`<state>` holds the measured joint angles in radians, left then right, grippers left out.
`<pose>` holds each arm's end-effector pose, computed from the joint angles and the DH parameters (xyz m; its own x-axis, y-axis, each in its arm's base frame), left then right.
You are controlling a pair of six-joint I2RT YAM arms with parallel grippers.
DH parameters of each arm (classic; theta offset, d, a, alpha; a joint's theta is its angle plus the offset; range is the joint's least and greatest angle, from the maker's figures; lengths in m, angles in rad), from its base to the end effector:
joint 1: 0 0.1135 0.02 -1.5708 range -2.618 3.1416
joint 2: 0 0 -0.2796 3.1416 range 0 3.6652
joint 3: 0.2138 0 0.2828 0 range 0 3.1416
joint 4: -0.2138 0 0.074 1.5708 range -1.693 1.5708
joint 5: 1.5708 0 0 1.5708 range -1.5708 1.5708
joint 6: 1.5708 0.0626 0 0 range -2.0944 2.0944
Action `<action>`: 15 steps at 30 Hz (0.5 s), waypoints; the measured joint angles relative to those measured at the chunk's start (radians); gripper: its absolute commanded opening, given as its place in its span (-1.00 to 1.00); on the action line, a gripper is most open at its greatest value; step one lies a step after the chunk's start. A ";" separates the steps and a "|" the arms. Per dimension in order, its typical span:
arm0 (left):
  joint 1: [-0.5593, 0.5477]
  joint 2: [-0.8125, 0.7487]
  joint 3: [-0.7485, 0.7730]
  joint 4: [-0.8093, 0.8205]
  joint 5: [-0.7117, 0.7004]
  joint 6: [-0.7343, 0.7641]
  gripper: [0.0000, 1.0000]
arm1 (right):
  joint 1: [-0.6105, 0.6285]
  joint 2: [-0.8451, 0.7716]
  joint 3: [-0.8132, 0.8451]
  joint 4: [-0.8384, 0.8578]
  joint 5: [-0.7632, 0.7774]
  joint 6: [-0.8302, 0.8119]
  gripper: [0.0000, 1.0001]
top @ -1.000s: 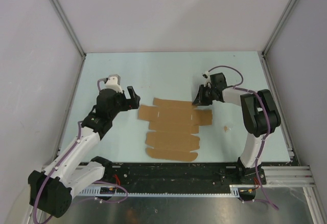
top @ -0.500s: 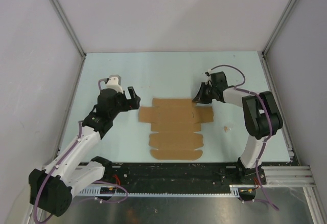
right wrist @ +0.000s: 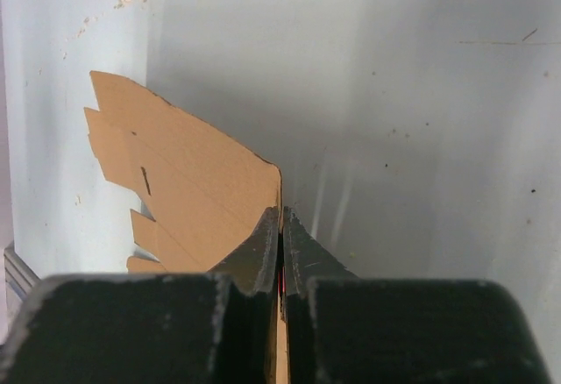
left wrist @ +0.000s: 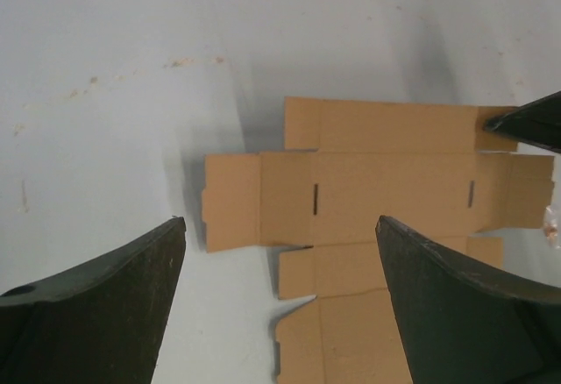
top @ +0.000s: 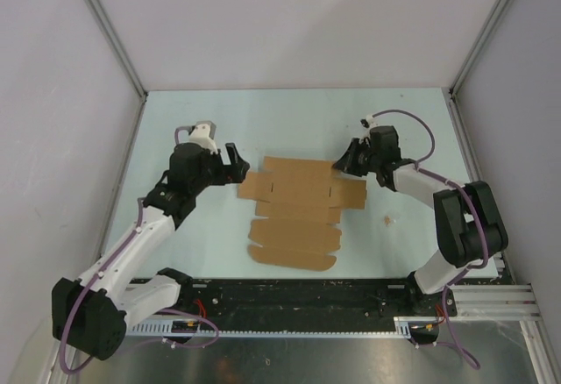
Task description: Fold the paper box
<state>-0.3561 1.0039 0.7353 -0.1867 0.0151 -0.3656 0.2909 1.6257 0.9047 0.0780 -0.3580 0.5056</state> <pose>0.2573 -0.0967 0.2738 -0.5141 -0.1902 -0.8364 0.1901 0.9256 -0.3273 0.3661 0.1325 0.1758 -0.7628 0.2452 -0.5984 -0.1918 0.7979 0.5714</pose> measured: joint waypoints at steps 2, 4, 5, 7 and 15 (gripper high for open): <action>0.000 0.018 0.020 0.018 0.044 0.004 0.66 | 0.000 -0.025 -0.024 0.012 -0.010 -0.013 -1.00; -0.001 0.022 0.025 0.050 0.085 0.008 0.62 | 0.002 -0.055 -0.045 0.017 -0.028 -0.033 -1.00; -0.001 0.023 0.025 0.072 0.113 0.010 0.72 | 0.004 -0.076 -0.055 0.017 -0.039 -0.045 -1.00; -0.001 0.026 0.026 0.101 0.150 0.017 0.99 | 0.009 -0.125 -0.072 0.021 -0.065 -0.072 -0.99; 0.022 0.057 0.024 0.160 0.254 0.015 0.99 | 0.016 -0.295 -0.116 0.037 -0.158 -0.148 -0.98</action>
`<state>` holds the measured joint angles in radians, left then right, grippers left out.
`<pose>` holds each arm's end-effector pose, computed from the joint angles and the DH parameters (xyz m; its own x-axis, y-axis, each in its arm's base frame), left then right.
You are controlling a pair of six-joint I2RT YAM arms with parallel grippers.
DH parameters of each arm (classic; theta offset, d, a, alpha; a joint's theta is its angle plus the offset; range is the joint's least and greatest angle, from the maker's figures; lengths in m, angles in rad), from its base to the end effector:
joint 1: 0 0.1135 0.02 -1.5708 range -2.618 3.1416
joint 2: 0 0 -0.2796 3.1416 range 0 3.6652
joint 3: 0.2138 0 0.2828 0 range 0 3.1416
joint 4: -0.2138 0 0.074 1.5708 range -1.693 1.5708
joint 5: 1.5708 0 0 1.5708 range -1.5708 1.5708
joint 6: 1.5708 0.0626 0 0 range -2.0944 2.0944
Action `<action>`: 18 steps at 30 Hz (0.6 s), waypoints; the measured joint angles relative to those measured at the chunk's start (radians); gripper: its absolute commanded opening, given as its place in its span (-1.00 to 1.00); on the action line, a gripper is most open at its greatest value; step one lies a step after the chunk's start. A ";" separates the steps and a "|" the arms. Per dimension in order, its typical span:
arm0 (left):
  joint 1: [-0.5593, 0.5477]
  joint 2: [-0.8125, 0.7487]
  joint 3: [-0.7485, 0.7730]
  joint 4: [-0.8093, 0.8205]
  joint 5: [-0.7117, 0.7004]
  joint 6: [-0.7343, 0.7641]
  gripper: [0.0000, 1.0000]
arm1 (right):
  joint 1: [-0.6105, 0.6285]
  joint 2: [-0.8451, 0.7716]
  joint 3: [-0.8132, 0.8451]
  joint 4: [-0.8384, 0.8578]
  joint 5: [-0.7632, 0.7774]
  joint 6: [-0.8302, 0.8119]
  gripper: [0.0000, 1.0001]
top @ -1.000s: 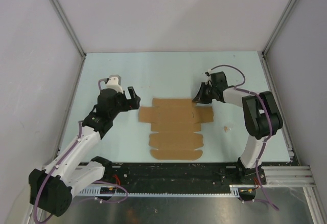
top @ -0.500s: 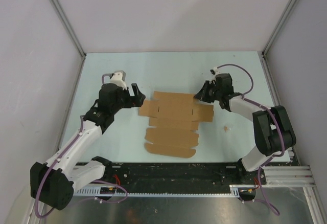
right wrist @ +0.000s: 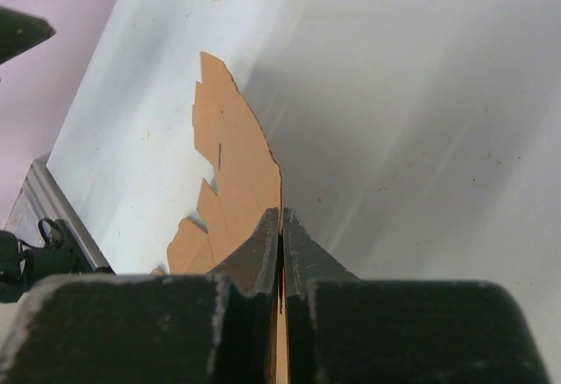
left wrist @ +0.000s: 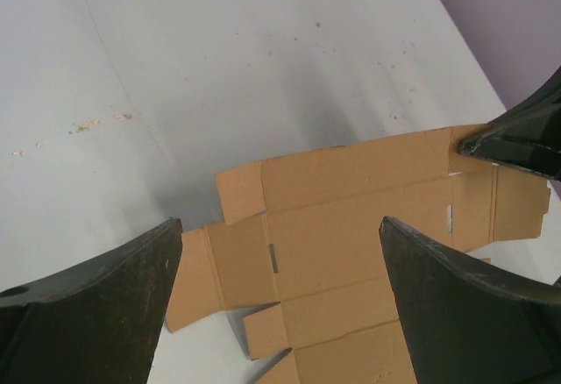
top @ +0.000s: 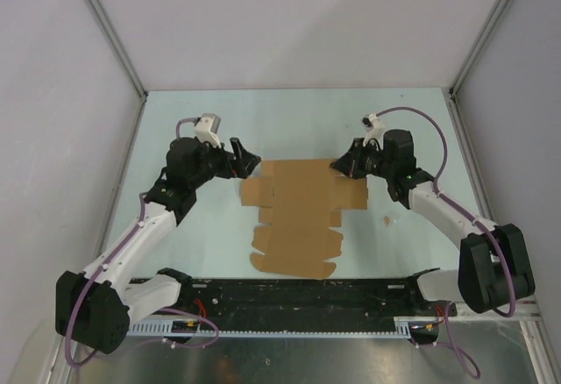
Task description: Fold the paper box
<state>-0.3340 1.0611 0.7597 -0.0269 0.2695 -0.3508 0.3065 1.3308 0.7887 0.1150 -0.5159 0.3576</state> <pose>0.2708 -0.1116 0.2895 -0.4765 -0.1853 -0.8594 0.4157 0.8139 -0.4059 0.3131 0.1315 0.2407 -0.6116 0.1258 -0.7811 -0.5086 0.6937 0.5100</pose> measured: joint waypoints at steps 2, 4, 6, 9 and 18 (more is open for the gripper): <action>0.026 -0.006 -0.016 0.041 0.026 -0.026 0.99 | 0.000 -0.022 -0.007 0.004 -0.019 -0.011 -0.98; 0.055 -0.010 -0.038 0.077 0.054 -0.048 0.99 | 0.000 -0.035 -0.015 0.010 -0.034 -0.019 -0.97; 0.085 -0.013 -0.062 0.112 0.090 -0.073 0.99 | 0.000 -0.046 -0.023 0.016 -0.048 -0.023 -0.97; 0.113 -0.013 -0.080 0.141 0.153 -0.103 0.99 | 0.000 -0.058 -0.034 0.024 -0.073 -0.031 -0.97; 0.126 0.021 -0.084 0.227 0.324 -0.111 0.99 | -0.015 -0.098 -0.054 0.057 -0.180 -0.037 -0.97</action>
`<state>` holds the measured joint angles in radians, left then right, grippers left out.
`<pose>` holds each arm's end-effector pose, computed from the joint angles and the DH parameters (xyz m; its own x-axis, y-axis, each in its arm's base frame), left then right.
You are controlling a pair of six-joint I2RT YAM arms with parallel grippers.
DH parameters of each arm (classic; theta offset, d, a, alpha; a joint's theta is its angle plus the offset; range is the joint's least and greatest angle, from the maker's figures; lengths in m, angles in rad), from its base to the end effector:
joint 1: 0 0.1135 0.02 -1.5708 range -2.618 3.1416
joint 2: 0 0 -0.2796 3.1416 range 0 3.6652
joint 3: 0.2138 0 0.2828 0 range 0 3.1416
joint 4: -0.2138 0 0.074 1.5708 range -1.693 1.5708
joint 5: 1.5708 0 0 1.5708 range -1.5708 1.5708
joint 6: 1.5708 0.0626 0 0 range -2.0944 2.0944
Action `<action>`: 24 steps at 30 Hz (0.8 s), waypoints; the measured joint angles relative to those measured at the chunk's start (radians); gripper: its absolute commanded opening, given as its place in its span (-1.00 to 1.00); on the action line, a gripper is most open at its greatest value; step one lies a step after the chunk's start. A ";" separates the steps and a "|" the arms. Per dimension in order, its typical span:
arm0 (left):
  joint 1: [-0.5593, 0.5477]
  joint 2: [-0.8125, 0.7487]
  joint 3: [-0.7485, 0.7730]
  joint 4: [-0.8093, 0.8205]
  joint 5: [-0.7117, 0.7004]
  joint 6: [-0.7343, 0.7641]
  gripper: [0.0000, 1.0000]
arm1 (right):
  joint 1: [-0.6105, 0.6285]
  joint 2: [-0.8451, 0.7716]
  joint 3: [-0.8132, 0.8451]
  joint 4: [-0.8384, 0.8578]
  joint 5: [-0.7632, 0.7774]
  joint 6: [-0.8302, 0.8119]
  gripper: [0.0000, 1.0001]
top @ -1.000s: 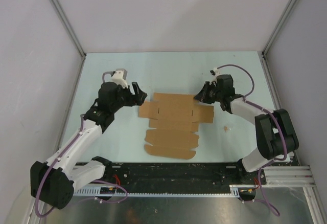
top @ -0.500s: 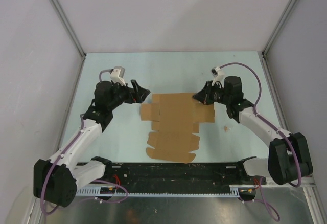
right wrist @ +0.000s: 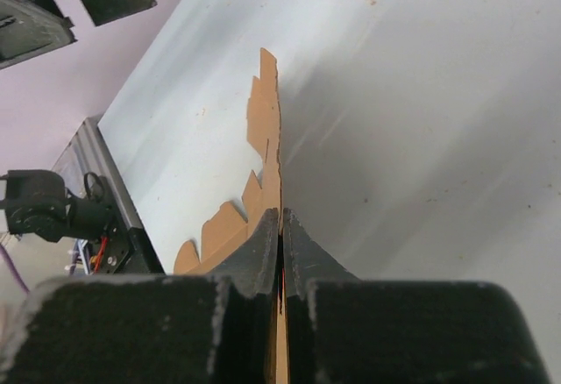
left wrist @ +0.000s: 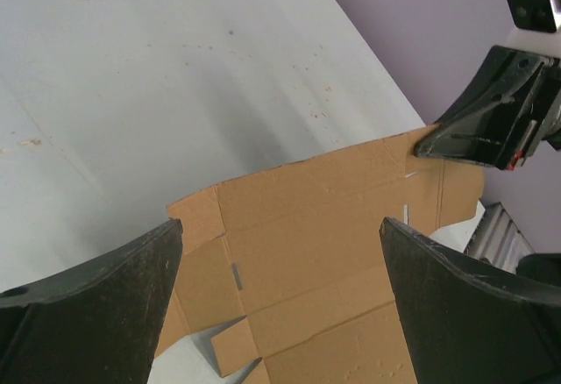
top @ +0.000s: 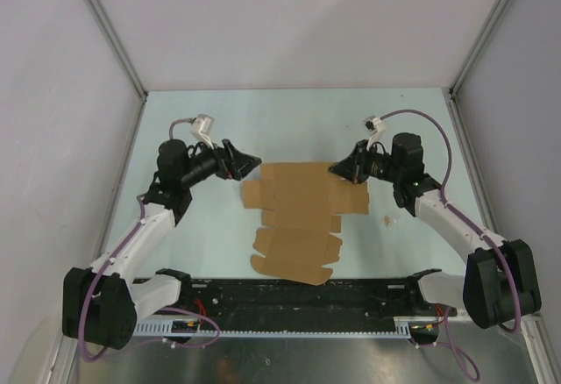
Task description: Fold the paper box
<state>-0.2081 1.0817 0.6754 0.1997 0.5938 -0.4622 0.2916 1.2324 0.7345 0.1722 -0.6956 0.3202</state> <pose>0.2759 -0.0941 0.2804 -0.4949 -0.2732 -0.8249 0.5434 0.6435 -0.5392 0.2895 0.1288 0.2589 -0.5434 0.0892 -0.8347 -0.6650 0.5612 0.4928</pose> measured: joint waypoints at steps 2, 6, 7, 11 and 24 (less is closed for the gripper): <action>0.000 0.000 -0.007 0.025 0.026 0.001 0.99 | -0.011 -0.008 -0.002 0.013 -0.035 0.006 -0.97; 0.001 0.000 -0.032 0.058 0.062 0.011 0.95 | -0.032 -0.019 -0.002 0.060 -0.115 0.028 -0.95; 0.001 0.000 -0.038 0.062 0.068 0.013 0.95 | -0.036 -0.022 -0.002 0.072 -0.136 0.035 -0.95; 0.001 -0.002 -0.044 0.072 0.098 0.027 0.93 | -0.044 -0.032 -0.002 0.111 -0.212 0.050 -0.90; -0.059 -0.096 -0.115 0.090 0.037 0.023 0.85 | 0.002 -0.034 -0.060 0.101 0.115 0.143 -0.94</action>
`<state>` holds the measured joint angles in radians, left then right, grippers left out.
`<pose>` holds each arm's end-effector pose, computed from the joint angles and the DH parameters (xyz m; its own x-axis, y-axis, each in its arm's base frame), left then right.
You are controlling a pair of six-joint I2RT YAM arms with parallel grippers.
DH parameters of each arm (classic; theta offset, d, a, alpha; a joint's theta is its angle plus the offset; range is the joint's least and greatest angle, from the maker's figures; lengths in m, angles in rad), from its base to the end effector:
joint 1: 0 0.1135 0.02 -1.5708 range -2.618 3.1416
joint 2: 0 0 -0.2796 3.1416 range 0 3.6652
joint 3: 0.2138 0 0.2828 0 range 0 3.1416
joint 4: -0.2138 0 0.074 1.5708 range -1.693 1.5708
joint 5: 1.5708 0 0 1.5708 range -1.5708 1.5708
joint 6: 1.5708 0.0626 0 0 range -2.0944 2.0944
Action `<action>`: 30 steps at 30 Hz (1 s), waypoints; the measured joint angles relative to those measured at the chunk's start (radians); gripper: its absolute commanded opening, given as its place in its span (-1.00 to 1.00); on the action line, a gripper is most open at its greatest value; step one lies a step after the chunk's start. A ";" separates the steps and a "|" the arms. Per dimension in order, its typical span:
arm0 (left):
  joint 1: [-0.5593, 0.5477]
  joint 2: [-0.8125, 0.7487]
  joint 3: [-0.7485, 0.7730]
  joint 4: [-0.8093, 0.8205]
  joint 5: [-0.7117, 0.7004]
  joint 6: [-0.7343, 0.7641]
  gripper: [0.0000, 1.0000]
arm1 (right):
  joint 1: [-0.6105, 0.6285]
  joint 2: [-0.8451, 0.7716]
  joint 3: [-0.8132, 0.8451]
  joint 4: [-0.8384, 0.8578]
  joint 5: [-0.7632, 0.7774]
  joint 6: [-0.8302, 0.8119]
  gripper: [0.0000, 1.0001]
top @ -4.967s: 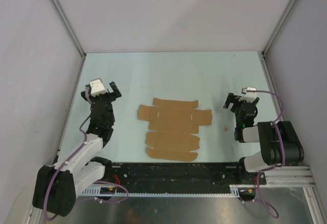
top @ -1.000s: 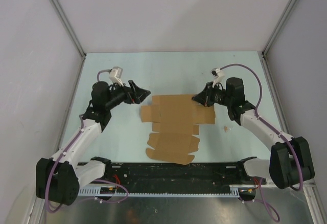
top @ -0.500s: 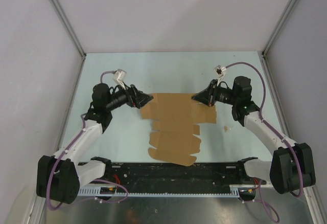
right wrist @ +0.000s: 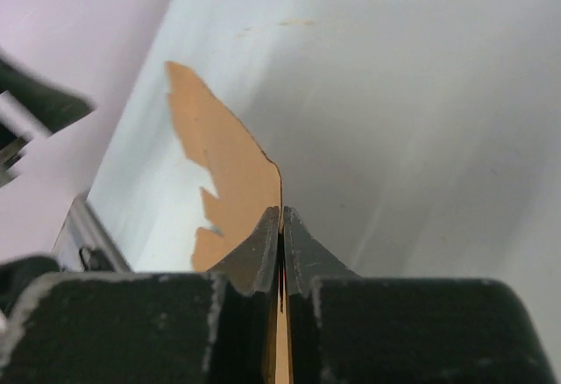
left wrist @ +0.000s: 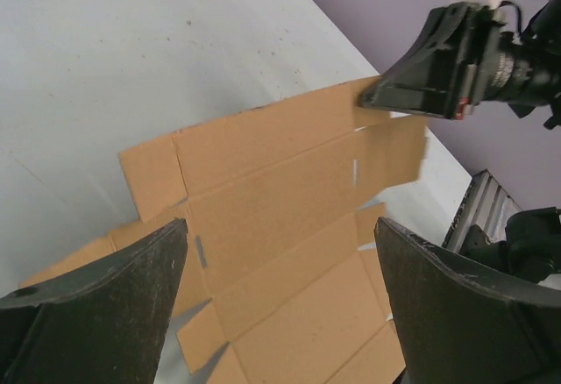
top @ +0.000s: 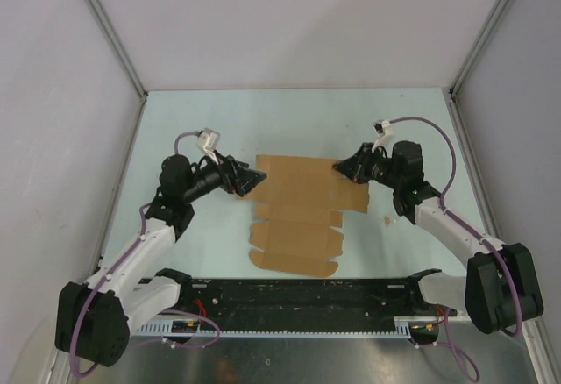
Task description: Fold the paper box
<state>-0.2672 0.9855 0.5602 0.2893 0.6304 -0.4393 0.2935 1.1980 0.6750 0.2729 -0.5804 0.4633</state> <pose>0.2463 -0.1057 0.2703 -0.4486 -0.2334 -0.8627 0.6472 0.5808 -0.4937 0.2868 0.1225 0.2566 -0.5473 0.2250 -0.8061 -0.5655 0.6106 0.5544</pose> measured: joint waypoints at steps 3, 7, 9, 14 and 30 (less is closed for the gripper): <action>-0.028 -0.023 -0.021 0.002 -0.031 -0.006 0.85 | 0.011 -0.002 -0.068 0.002 0.156 0.088 -0.86; -0.046 -0.028 -0.048 0.005 -0.074 -0.006 0.84 | 0.066 -0.004 -0.116 -0.029 0.320 0.161 -0.27; -0.054 -0.028 -0.064 0.003 -0.091 -0.007 0.84 | 0.090 -0.008 -0.119 -0.043 0.370 0.174 -0.06; -0.084 -0.032 -0.105 0.004 -0.135 -0.007 0.83 | 0.092 -0.050 -0.122 -0.089 0.451 0.146 0.33; -0.420 -0.016 -0.188 -0.014 -0.334 -0.047 0.25 | -0.100 0.235 0.092 -0.135 0.165 -0.111 0.34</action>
<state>-0.6876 0.9699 0.3725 0.2756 0.2966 -0.4866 0.1940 1.4330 0.7670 0.1379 -0.4156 0.3519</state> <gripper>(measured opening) 0.670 0.673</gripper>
